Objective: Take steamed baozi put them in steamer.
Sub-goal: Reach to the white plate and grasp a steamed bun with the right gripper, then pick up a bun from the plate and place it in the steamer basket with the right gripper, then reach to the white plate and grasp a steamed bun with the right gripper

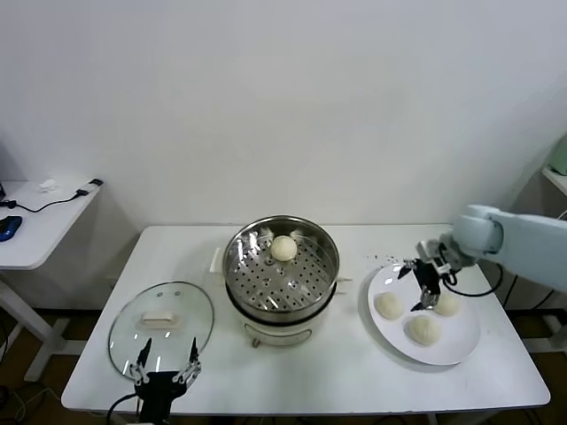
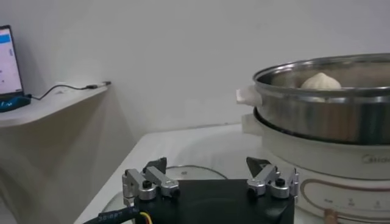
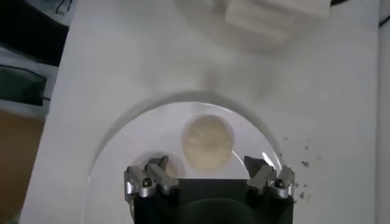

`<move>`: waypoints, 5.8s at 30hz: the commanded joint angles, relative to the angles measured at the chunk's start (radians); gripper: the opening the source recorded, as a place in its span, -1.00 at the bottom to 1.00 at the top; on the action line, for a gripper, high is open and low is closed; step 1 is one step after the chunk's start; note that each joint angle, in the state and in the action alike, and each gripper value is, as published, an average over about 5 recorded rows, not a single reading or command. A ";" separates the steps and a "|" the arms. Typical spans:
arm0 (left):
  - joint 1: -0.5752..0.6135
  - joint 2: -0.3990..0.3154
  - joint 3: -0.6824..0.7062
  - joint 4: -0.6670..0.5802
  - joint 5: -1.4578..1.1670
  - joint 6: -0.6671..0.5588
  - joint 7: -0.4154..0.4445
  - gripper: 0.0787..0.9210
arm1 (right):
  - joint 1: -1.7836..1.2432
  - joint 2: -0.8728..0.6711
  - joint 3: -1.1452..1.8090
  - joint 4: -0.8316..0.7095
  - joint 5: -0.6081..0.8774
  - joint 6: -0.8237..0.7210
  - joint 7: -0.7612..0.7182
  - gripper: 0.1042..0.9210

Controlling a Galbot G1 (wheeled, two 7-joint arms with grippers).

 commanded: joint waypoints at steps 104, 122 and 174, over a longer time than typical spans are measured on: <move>0.023 -0.009 0.072 -0.056 0.024 0.011 -0.007 0.77 | 0.324 0.526 0.021 -0.040 0.352 -0.144 -0.060 0.76; 0.018 -0.004 0.075 -0.056 0.017 0.012 -0.009 0.77 | 0.316 -0.252 -0.151 0.190 -0.032 -0.011 -0.208 0.76; 0.018 -0.032 0.108 -0.027 0.057 0.014 -0.010 0.77 | -0.378 -0.141 0.372 0.044 -0.202 -0.140 -0.053 0.49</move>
